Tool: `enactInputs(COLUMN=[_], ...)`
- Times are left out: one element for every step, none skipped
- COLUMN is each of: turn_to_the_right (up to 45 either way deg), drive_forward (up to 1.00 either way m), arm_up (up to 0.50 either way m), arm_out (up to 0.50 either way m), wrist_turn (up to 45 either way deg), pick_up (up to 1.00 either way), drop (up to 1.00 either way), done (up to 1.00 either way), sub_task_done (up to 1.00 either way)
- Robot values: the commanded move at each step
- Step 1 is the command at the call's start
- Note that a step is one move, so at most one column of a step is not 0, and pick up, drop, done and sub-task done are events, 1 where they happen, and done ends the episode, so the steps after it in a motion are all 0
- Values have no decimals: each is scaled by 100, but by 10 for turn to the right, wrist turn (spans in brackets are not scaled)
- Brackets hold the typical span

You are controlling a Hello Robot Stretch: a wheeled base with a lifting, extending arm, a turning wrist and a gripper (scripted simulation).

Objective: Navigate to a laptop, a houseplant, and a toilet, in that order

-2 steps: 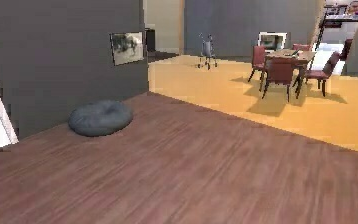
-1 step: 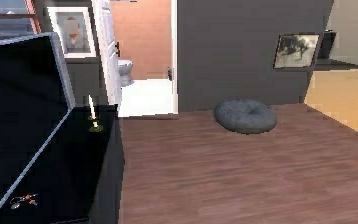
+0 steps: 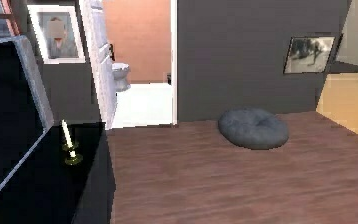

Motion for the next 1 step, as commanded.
enactInputs(turn_to_the_right=[-90], drive_forward=[0], arm_up=[0], arm_out=[0], wrist_turn=[0], pick_up=[0], drop=[0], done=[0], sub_task_done=[0])
